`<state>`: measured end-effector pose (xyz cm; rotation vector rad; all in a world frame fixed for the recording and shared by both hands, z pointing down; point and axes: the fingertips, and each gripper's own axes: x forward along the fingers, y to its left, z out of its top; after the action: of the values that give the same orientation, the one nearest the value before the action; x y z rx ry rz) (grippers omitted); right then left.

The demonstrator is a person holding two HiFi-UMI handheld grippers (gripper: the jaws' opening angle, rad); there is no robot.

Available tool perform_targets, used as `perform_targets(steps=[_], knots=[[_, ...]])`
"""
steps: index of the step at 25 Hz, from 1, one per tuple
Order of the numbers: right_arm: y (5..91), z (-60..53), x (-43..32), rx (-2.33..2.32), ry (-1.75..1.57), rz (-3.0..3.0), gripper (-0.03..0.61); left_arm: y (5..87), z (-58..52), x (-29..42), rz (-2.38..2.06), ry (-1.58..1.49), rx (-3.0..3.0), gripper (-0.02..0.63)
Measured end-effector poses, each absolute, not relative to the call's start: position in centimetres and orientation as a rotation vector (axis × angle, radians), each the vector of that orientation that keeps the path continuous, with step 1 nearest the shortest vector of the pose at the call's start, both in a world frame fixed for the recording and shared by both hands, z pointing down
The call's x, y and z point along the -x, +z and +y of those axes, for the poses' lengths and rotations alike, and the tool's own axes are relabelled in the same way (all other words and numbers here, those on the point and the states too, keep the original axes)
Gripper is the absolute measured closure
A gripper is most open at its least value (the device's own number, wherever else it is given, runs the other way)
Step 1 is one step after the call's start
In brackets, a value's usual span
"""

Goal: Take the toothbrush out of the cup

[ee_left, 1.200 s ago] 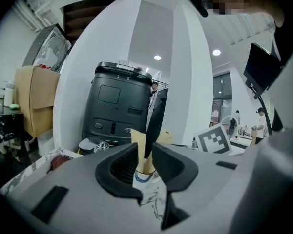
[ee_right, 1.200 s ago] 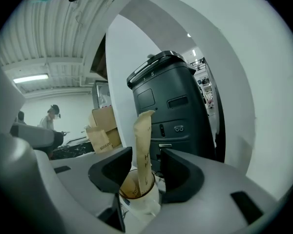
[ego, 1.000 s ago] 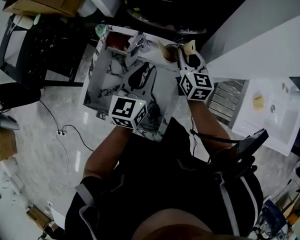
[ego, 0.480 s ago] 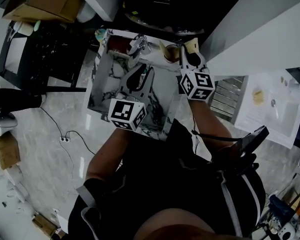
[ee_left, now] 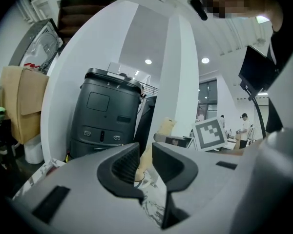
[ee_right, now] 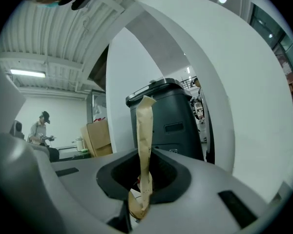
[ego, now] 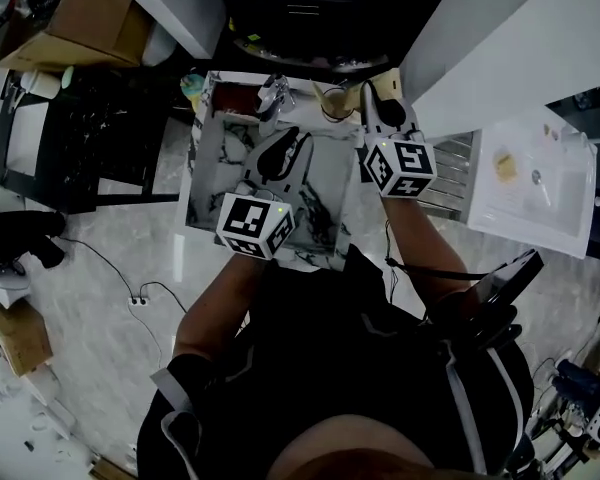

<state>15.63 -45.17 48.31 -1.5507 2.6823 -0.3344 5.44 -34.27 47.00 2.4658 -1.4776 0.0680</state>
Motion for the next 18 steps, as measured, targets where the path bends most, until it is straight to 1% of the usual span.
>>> perform_targets(steps=[13,16,18], knots=[[40.0,-39.5,-17.5,1.713,-0.188,2.510,0.529,41.6,-32.4,-4.0,-1.355,-0.029,-2.640,0.534],[38.8,-37.9,-17.5,1.715,-0.169,2.491,0.529,40.8,-32.0,-3.6,-1.342,-0.047,-2.649,0.572],[38.1,-36.7,-17.4,1.715,-0.149,2.482,0.529,40.4,-31.4,-3.6,-1.318,-0.056,-2.668,0.577]])
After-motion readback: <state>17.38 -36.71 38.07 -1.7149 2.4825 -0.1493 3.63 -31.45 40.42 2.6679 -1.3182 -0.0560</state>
